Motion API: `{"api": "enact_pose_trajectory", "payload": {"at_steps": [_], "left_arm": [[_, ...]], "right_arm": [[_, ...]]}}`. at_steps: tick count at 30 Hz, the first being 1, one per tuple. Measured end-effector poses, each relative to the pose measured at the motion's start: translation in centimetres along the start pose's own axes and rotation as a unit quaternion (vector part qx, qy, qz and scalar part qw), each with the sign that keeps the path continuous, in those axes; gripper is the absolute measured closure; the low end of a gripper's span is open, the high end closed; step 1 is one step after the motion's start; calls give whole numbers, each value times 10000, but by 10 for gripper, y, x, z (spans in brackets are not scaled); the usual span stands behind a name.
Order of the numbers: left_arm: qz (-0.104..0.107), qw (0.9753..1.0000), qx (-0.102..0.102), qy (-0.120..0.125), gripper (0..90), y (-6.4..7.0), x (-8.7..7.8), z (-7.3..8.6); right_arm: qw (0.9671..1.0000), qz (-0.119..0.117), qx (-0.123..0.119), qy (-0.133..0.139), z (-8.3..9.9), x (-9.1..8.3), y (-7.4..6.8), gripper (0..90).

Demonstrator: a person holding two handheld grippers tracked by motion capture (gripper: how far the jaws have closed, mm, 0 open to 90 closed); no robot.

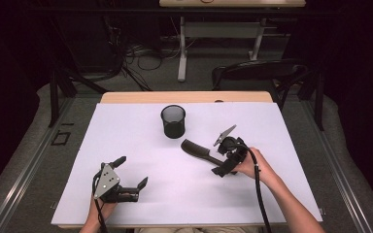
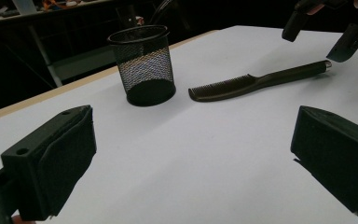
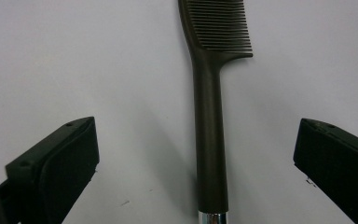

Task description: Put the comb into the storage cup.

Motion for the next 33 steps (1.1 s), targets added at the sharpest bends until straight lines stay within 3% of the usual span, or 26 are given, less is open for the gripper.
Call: {"api": "enact_pose_trajectory", "payload": {"at_steps": [33], "left_arm": [[-5,10000,15,23,1,0,0,0]], "right_arm": [[9991,-118,-87,-406,-36,18,-1,0]]}}
Point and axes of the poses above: each handheld gripper's, and its own axes: x roughly forward along the jaws, z roughly out of its underside, y roughly to its right, the point moved 3 cm from there along x, roughly forward along the jaws, and after that the axes turned 15 degrees about -z, right-handed, at the moved point
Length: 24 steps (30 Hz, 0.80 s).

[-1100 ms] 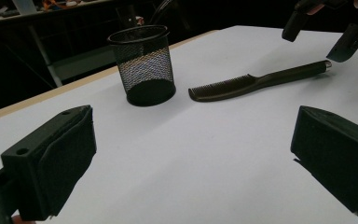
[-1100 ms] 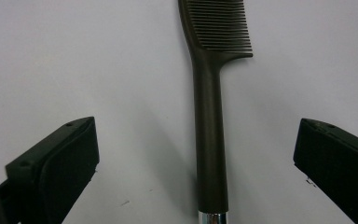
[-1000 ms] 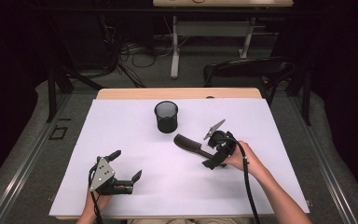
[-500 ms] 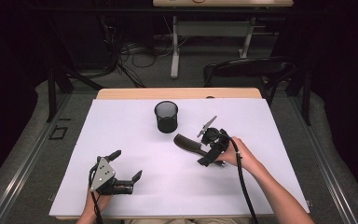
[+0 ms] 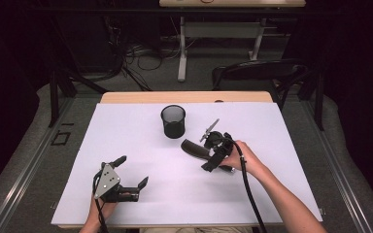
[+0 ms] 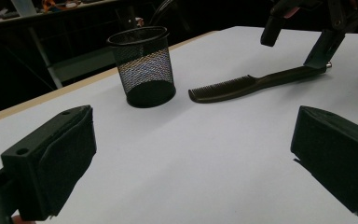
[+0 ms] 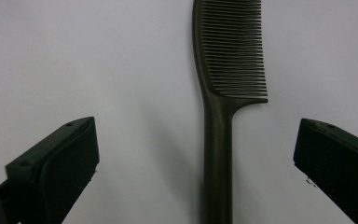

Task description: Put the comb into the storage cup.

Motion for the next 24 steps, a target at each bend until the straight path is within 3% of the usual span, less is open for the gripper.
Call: {"api": "enact_pose_trajectory", "payload": {"at_steps": [11,18,24], "left_arm": [[10,10000,-10,-14,1,1,1,0],[35,10000,-3,5,1,0,2,-1],[26,10000,-20,13,1,-1,1,0]], "right_arm": [[9998,70,1,-210,-4,7,0,3],[9995,98,61,-290,-5,8,6,155],[9991,155,131,-373,-8,8,8,362]]}}
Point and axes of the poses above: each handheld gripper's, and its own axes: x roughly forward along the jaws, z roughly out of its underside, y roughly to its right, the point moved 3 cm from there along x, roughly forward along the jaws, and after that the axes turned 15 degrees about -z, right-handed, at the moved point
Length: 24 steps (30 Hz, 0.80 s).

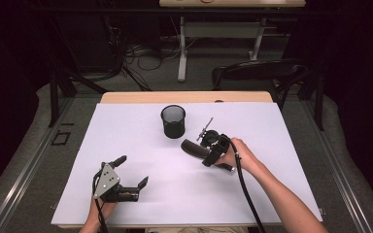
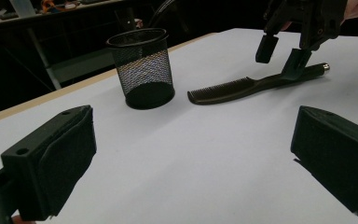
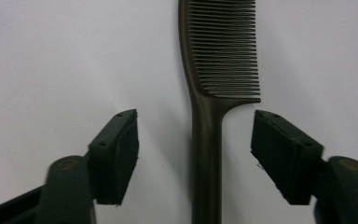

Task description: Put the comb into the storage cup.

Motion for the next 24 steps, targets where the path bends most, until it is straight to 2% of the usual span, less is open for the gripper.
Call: {"api": "enact_pose_trajectory", "payload": {"at_steps": [7,13,20,22,24], "left_arm": [[21,10000,1,7,1,1,0,-1],[13,10000,-11,14,1,0,0,-1],[36,10000,-19,10,1,0,-1,-1],[42,10000,-14,3,1,0,-1,-1],[40,10000,-11,7,1,0,-1,-1]], "right_arm": [[9999,-41,45,-152,1,4,4,535],[9996,-39,125,-254,-2,8,6,572],[9983,6,251,-519,-3,12,9,629],[9986,43,277,-454,-4,14,10,636],[9983,29,294,-509,-3,15,11,646]]}}
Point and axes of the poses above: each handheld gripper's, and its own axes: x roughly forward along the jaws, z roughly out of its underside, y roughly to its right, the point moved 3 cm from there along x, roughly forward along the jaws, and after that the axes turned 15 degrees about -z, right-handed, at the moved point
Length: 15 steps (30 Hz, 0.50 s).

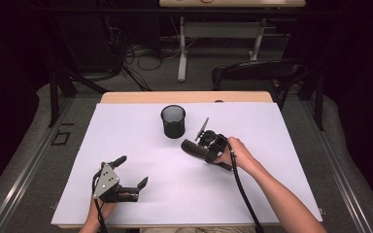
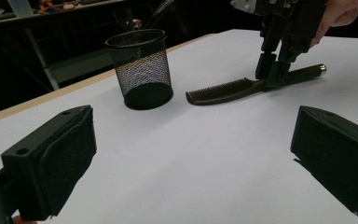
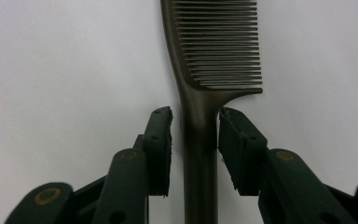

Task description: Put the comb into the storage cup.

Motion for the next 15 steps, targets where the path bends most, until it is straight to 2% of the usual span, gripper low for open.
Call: {"api": "enact_pose_trajectory", "payload": {"at_steps": [3,11,15], "left_arm": [[4,10000,2,-5,1,0,0,0],[9,10000,-10,-18,1,0,1,0],[13,10000,-2,-19,1,0,1,0]], "right_arm": [[10000,26,-21,-12,0,2,2,651],[9999,39,105,-37,2,6,3,699],[9996,-23,234,131,3,7,4,713]]}}
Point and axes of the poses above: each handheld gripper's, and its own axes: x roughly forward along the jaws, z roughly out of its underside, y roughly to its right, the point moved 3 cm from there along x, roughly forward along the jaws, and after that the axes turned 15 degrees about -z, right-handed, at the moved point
